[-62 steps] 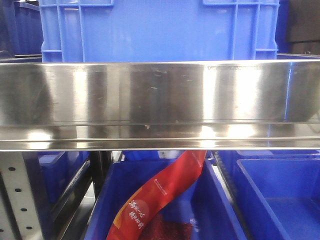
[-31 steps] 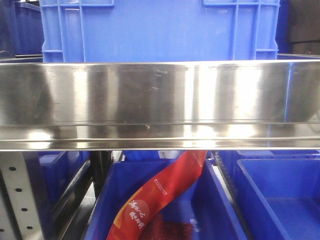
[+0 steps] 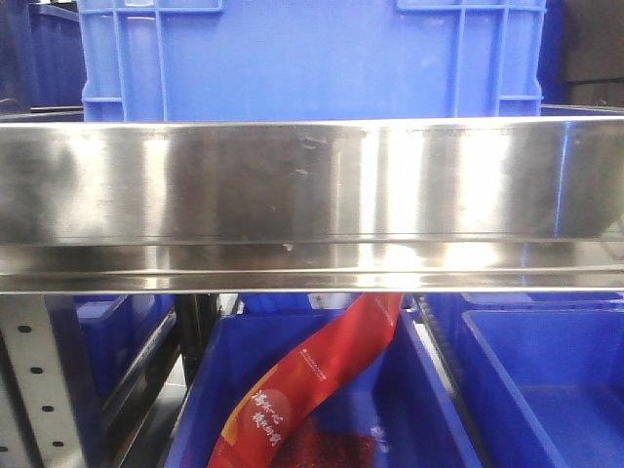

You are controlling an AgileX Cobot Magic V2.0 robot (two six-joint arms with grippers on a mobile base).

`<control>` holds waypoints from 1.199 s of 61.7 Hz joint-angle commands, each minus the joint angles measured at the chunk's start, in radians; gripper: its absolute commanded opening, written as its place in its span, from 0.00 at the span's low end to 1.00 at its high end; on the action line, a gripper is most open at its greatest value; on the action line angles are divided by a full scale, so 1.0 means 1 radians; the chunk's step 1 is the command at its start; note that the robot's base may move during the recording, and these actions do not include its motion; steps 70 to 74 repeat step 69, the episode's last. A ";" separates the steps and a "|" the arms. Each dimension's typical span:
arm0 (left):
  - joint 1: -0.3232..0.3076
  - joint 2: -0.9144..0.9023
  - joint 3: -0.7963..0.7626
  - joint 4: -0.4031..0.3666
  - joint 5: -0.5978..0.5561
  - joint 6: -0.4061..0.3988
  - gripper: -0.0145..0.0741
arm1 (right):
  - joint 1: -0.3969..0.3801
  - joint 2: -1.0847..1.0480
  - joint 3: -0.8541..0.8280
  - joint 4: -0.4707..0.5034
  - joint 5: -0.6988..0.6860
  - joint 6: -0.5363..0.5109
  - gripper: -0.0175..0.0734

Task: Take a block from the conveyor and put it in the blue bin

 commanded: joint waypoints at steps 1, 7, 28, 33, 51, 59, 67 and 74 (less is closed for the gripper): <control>0.002 -0.063 0.063 0.004 -0.019 -0.008 0.04 | -0.006 -0.004 0.003 0.002 -0.022 0.002 0.01; 0.002 -0.087 0.075 0.004 0.036 -0.008 0.04 | -0.006 -0.004 0.003 0.002 -0.022 0.002 0.01; 0.008 -0.087 0.075 0.004 -0.010 -0.008 0.04 | -0.006 -0.004 0.003 0.002 -0.022 0.002 0.01; 0.008 -0.087 0.075 0.004 -0.010 -0.008 0.04 | -0.006 -0.004 0.003 0.002 -0.022 0.002 0.01; 0.008 -0.087 0.075 0.004 -0.012 -0.008 0.04 | -0.006 -0.004 0.003 0.002 -0.022 0.002 0.01; 0.008 -0.087 0.075 0.004 -0.012 -0.008 0.04 | -0.006 -0.004 0.003 0.002 -0.022 0.002 0.01; 0.008 -0.087 0.075 0.004 -0.012 -0.008 0.04 | -0.006 -0.004 0.003 0.002 -0.022 0.002 0.01; 0.008 -0.087 0.075 0.004 -0.012 -0.008 0.04 | -0.006 -0.004 0.003 0.002 -0.022 0.002 0.01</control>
